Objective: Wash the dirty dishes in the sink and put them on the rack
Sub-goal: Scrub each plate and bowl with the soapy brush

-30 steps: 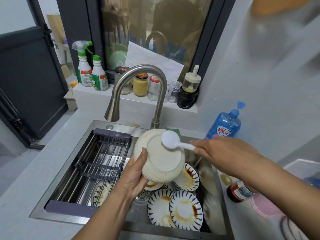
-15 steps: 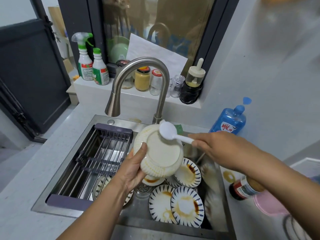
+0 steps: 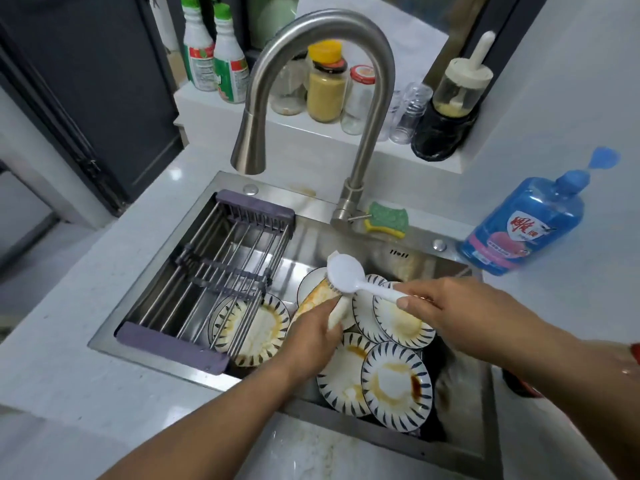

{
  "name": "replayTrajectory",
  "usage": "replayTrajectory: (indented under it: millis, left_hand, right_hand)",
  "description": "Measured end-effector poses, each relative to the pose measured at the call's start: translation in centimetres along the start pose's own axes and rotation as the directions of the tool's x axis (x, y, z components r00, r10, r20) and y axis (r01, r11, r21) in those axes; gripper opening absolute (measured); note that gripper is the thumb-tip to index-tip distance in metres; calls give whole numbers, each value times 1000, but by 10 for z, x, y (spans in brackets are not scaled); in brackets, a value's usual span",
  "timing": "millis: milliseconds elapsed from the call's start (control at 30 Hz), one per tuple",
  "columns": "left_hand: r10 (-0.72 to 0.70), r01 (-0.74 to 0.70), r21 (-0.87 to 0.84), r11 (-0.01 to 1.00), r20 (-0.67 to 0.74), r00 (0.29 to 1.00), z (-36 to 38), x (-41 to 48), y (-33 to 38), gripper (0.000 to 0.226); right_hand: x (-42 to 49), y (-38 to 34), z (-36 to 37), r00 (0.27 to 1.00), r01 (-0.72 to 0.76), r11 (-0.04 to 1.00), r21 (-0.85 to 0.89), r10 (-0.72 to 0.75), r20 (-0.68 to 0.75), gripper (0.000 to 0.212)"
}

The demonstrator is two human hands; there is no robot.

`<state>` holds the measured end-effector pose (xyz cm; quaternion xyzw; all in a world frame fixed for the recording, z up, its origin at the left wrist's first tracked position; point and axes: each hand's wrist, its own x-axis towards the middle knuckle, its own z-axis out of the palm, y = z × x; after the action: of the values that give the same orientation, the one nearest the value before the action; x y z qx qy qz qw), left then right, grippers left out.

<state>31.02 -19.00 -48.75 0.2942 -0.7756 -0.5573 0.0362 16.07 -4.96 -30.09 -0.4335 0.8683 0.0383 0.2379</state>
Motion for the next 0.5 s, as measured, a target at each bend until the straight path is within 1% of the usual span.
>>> replayTrajectory:
  millis: [67,167,233,300,433,500]
  left_hand:
    - [-2,8,77,997,-74,997,12,-2,-6,53]
    - [-15,43,195,980,-143,990,28,1,-22,54]
    - [-29,79,280,957,-177,984,37,11,-39,59]
    - [-83,154,362,919,-204,976,42,20,-52,67]
    - [-254,322,471,822,-202,946,39,30,-56,80]
    - [-286,358,504,786,-217,933,38,37,-62,84]
  right_hand:
    - [4,-1,7,999,11,997,-74,-8,35,33]
    - [14,-2,20,998,27,991,-129,-19,62,35]
    - [23,-3,28,997,56,985,-163,-45,66,34]
    - [31,-4,34,995,89,973,-213,-79,57,33]
    - [50,-13,41,991,137,946,-294,-127,51,32]
    - [59,-18,42,988,155,928,-339,-148,46,31]
